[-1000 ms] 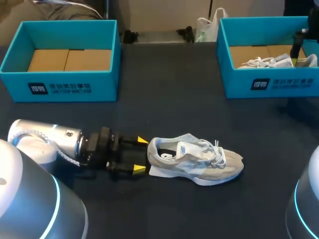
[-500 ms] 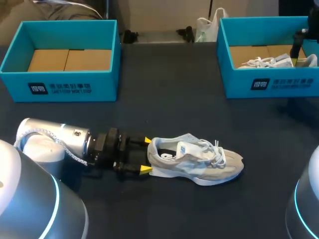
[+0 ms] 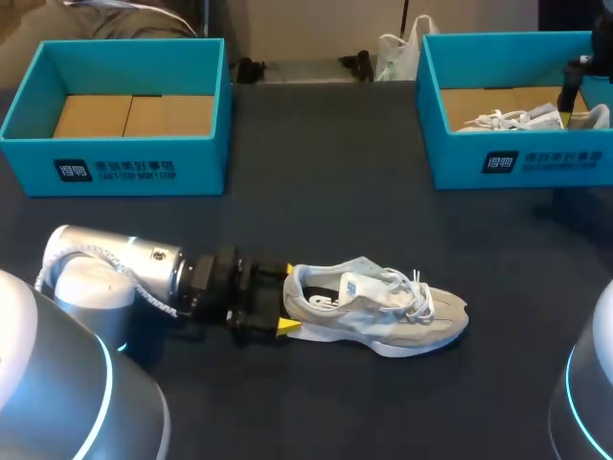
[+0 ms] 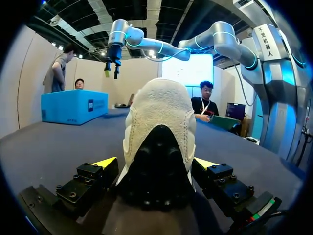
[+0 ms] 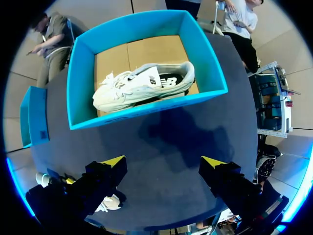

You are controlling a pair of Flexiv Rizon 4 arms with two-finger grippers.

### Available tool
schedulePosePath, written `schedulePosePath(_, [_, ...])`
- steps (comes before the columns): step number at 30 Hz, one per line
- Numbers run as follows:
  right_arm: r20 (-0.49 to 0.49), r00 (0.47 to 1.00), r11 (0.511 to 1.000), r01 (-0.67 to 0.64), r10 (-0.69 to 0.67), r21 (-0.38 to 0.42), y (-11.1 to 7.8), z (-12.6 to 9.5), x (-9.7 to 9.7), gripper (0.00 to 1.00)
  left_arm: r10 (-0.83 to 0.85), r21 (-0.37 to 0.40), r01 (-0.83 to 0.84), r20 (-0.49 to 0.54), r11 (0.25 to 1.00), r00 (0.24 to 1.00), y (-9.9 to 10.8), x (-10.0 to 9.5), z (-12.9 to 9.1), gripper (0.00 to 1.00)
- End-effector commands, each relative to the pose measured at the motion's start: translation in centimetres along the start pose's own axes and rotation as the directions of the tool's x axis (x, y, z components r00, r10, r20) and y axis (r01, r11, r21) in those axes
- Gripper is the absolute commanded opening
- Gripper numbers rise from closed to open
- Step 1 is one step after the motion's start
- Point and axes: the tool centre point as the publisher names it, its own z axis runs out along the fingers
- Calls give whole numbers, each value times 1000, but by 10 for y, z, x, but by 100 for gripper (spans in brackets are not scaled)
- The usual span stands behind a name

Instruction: Take the shoe out of the shoebox, open the shoe tongue, remove and reinsert the insole, then place the shoe into the shoebox

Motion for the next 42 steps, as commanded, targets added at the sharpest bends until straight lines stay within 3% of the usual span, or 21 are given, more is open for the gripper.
schedulePosePath(1, [1,1000,1000,-1,1,-2,0,0,0,100,0,-2,0,-5,1000,1000,1,-2,5,100])
schedulePosePath(42, [1,1000,1000,-1,1,-2,0,0,0,100,-2,21,3,-35,1000,999,-4,10,43,100])
